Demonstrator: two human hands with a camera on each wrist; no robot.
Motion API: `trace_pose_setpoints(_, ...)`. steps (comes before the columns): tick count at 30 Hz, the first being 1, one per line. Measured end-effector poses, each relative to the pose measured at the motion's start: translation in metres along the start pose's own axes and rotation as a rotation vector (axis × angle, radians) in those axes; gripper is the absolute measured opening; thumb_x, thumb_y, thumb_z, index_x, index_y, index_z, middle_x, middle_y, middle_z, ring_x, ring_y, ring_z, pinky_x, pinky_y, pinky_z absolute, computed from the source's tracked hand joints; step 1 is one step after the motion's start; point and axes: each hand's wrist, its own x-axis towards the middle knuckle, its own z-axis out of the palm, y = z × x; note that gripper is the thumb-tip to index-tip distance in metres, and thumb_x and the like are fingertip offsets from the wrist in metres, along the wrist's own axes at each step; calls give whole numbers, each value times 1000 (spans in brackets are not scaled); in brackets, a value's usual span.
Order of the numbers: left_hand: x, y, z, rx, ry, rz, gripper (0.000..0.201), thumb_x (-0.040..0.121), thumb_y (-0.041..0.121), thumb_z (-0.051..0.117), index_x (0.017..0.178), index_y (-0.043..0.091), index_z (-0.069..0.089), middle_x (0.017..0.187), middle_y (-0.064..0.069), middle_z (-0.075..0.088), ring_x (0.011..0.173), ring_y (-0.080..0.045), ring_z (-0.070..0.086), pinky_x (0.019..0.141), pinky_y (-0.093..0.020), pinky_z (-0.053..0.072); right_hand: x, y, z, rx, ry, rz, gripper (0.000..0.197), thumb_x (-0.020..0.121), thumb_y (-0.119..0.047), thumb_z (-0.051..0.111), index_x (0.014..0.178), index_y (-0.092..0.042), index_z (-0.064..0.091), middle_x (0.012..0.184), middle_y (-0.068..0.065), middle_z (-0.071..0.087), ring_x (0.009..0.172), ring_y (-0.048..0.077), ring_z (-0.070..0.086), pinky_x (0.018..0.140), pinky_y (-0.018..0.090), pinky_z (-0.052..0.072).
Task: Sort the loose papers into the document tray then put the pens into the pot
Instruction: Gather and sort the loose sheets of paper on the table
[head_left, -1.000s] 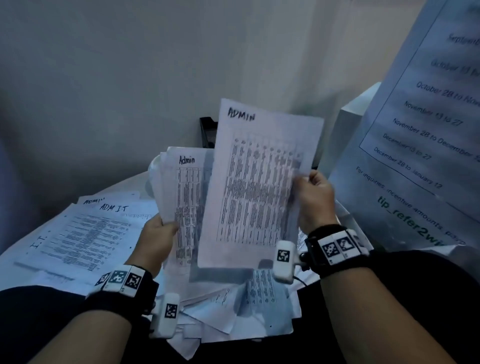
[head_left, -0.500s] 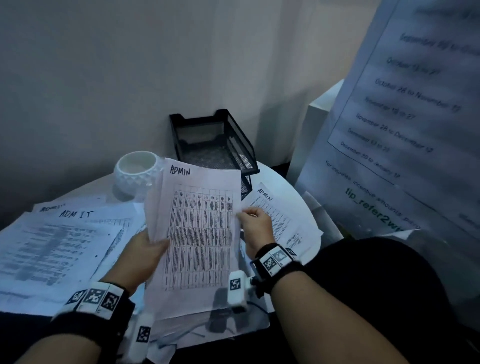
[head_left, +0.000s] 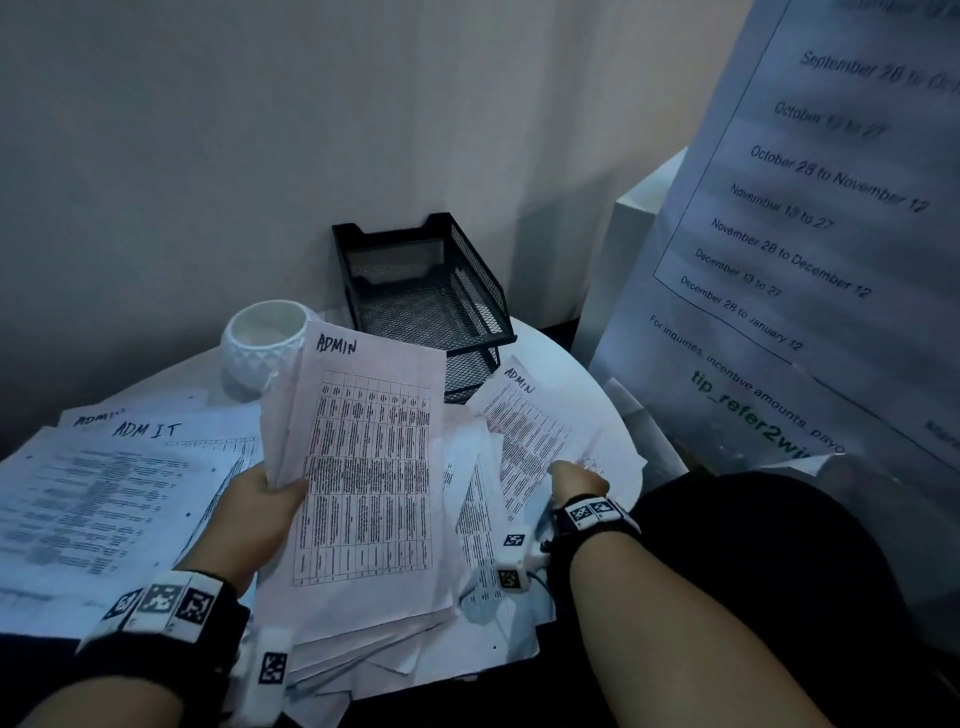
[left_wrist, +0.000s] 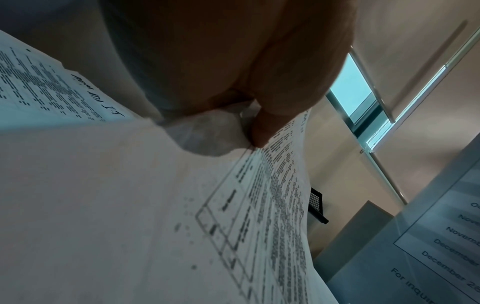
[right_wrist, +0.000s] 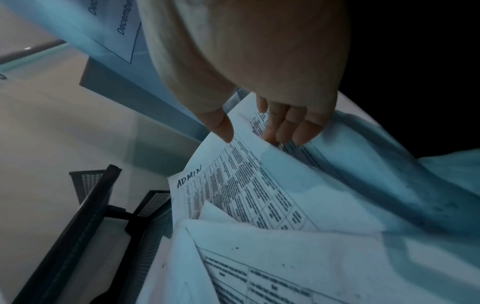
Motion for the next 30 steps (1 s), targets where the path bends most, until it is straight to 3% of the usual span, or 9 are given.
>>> trace_pose_setpoints(3, 0, -3, -2, -2, -6, -8, 9, 100, 9, 61, 105, 4, 66, 91, -17, 70, 86, -35, 66, 76, -40, 49, -72, -11, -9, -3, -26, -39, 29, 90, -26, 68, 82, 1, 66, 71, 9, 66, 67, 23, 65, 67, 30, 49)
trace_pose_setpoints(5, -1, -2, -3, -11, -4, -8, 9, 100, 10, 60, 104, 5, 67, 90, -15, 70, 83, -32, 64, 75, -38, 48, -89, -15, -13, -105, -58, -168, 26, 100, -20, 54, 81, -5, 62, 84, 10, 69, 92, 26, 71, 76, 27, 46)
trace_pose_setpoints(7, 1, -3, -4, -15, 7, -20, 8, 99, 11, 61, 103, 8, 68, 91, -13, 71, 85, -32, 65, 78, -40, 51, -86, -17, -12, -82, -5, -235, 20, 99, -11, 50, 105, -10, 68, 106, 15, 68, 103, 32, 66, 78, 25, 40)
trace_pose_setpoints(11, 13, -14, -4, -21, 33, -50, 9, 89, 24, 65, 92, 17, 70, 92, -10, 76, 88, -35, 72, 88, -55, 58, -110, -42, -18, 204, 246, -437, 16, 93, -7, 47, 99, -7, 62, 91, 11, 59, 81, 32, 54, 73, 32, 42)
trace_pose_setpoints(13, 25, -25, -4, -34, 48, -55, 28, 79, 34, 63, 99, 17, 73, 94, -7, 77, 89, -33, 73, 89, -55, 59, -132, -64, -28, 254, 290, -615, 12, 94, -10, 46, 94, -9, 58, 85, 7, 59, 80, 32, 55, 72, 34, 42)
trace_pose_setpoints(16, 23, -17, -6, -42, 61, -53, 32, 84, 30, 63, 111, 13, 71, 97, -7, 76, 91, -33, 71, 92, -53, 58, -166, -93, -40, 304, 210, -911, 6, 90, -17, 52, 86, -18, 57, 77, -3, 60, 76, 25, 60, 69, 38, 51)
trace_pose_setpoints(19, 17, -10, -10, -51, 90, -37, 18, 96, 14, 59, 111, 9, 69, 92, -10, 72, 85, -30, 68, 83, -42, 57, -198, -108, -42, 420, 29, -1050, 15, 88, -9, 55, 81, -21, 58, 75, -4, 60, 66, 9, 57, 64, 28, 49)
trace_pose_setpoints(24, 14, -7, -17, -88, 102, -33, 19, 97, 12, 57, 114, 9, 66, 96, -11, 71, 88, -30, 67, 82, -39, 55, -218, -113, -34, 639, -291, -919, 22, 85, 0, 56, 95, -14, 70, 91, 9, 73, 86, 25, 67, 78, 39, 56)
trace_pose_setpoints(30, 9, 5, -24, -273, 43, -15, 31, 98, 8, 58, 129, 5, 63, 111, -14, 73, 103, -31, 69, 95, -48, 55, -196, -72, -5, 443, -421, -625, 11, 96, -8, 61, 103, -4, 69, 107, 25, 75, 96, 44, 73, 86, 59, 60)
